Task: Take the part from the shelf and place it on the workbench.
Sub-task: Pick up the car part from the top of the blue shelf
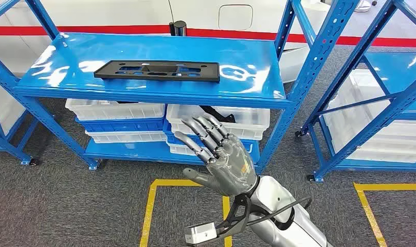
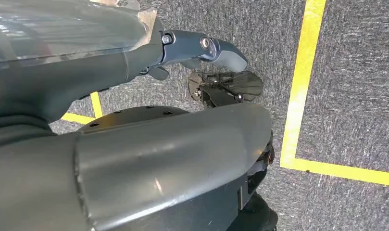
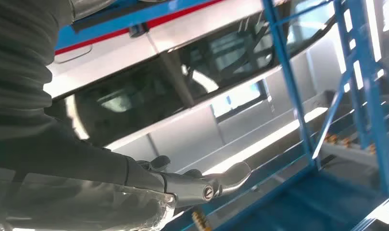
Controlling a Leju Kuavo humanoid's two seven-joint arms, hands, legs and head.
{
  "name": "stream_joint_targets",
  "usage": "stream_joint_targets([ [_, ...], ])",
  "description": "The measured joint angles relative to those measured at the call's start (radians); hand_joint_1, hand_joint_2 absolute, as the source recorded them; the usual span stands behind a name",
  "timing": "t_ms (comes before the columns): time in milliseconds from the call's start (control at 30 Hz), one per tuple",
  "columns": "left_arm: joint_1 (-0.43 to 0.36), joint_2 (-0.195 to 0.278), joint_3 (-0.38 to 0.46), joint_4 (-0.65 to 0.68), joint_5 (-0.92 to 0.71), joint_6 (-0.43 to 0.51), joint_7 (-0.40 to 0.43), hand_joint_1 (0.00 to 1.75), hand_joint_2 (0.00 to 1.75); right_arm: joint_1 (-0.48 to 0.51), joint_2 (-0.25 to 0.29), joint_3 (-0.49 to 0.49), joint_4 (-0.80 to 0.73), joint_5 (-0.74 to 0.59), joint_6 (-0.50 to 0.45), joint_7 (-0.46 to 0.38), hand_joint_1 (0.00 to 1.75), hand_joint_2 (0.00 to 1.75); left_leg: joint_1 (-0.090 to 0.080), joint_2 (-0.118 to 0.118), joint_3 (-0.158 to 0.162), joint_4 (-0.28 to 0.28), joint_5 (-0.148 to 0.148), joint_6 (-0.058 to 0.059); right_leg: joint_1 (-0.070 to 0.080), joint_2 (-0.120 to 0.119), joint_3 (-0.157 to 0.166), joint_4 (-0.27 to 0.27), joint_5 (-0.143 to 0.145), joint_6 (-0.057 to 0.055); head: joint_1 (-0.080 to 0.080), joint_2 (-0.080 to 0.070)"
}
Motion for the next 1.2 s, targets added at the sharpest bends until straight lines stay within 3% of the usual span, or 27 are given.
stream_joint_targets([
  [367,0.000,0.030,0.000,0.000,-0.007,-0.064,0.019,0.00,0.00,-0.041,-0.003,0.067,0.020,-0.017,0.059,-0.037,0.00,1.75,0.000,0.000,0.000,0.000,0.000,0.000,0.000,0.000,0.000,0.000,0.000,0.000,0.000,0.000],
  [1200,-0.006,0.059,0.000,0.002,0.001,-0.067,0.038,0.00,0.00,-0.080,-0.002,0.128,0.070,-0.045,0.068,-0.041,0.00,1.75,0.000,0.000,0.000,0.000,0.000,0.000,0.000,0.000,0.000,0.000,0.000,0.000,0.000,0.000],
])
